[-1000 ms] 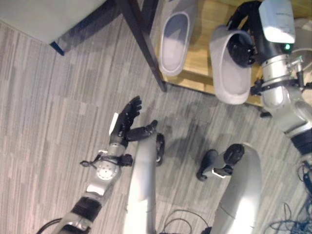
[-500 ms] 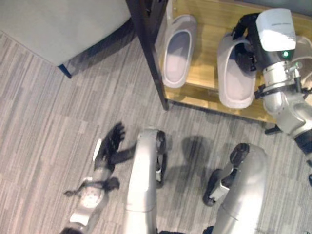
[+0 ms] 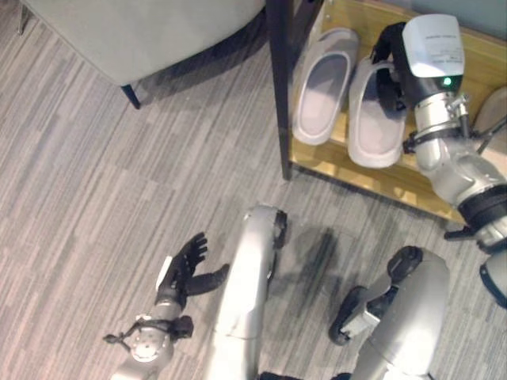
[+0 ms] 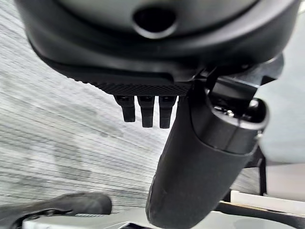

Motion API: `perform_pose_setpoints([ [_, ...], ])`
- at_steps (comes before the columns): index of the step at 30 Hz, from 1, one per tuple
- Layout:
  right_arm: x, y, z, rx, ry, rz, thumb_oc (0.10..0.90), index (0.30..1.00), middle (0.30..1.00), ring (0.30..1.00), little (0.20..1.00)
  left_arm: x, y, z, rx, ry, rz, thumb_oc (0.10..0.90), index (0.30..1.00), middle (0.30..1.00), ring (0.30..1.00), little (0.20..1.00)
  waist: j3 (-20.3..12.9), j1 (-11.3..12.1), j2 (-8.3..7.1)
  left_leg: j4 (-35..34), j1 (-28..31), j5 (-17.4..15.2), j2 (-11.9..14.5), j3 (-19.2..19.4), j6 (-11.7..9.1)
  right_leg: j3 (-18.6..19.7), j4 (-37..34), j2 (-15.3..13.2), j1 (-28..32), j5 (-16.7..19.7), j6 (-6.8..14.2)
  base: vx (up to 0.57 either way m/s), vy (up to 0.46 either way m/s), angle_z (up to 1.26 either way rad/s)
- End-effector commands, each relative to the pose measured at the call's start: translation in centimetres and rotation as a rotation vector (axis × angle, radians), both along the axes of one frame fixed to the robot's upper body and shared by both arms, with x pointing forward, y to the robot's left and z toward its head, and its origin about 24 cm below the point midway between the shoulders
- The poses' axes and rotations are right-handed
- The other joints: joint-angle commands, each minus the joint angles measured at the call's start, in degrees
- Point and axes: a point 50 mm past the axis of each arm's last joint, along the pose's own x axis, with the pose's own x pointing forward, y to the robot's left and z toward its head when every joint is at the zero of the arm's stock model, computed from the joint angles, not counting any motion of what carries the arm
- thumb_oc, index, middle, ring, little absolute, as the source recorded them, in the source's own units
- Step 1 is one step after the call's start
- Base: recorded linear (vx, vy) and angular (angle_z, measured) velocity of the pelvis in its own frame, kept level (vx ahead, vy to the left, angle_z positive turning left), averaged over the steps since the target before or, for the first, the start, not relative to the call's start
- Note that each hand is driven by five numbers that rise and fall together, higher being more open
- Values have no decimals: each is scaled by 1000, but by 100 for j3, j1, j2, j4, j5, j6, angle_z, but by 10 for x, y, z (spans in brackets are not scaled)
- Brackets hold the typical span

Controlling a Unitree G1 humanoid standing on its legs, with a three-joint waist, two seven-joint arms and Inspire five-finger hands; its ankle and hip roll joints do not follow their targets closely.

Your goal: Arrange the slippers neatly on the shoe rack.

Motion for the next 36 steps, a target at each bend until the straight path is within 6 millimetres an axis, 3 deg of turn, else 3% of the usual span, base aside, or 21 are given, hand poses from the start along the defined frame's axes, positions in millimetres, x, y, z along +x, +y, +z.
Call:
perform_pose_setpoints([
  [1, -14, 9, 85, 36, -289, 5, 800, 900, 900, 900, 900, 3, -2, 31, 41, -162, -70, 800, 900, 900, 900, 900, -147, 277, -12, -259, 183, -790, 101, -605, -525, 306, 4, -202, -427, 432, -43, 0, 2, 5],
  [2, -9, 7, 84, -2, -271, -55, 800, 900, 900, 900, 900, 4, -2, 32, 40, -169, -67, 800, 900, 900, 900, 900, -147, 297, -27, -255, 183, -806, 114, -605, -542, 339, 27, -207, -426, 460, -20, -6, 5, 4],
  [9, -7, 18, 84, -6, -265, -19, 800, 900, 900, 900, 900, 8, -4, 32, 49, -167, -76, 800, 900, 900, 900, 900, -147, 228, -57, -193, 183, -824, 158, -596, -566, 376, 61, -206, -427, 468, -7, 1, 6, 1],
  [26, -32, 39, 92, 41, -281, 218, 800, 900, 900, 900, 900, -10, 18, 14, 97, -54, 15, 800, 900, 900, 900, 900, -147, -47, -101, 99, 183, -866, 263, -720, -579, 437, 235, -159, -427, 430, -18, -3, 26, -6],
  [36, -30, 38, 74, 132, -154, 303, 800, 900, 900, 900, 900, -17, 26, 11, 89, -30, 49, 800, 900, 900, 900, 900, -147, -117, -124, 160, 183, -879, 288, -759, -625, 423, 280, -170, -427, 423, -19, -8, 6, -3],
])
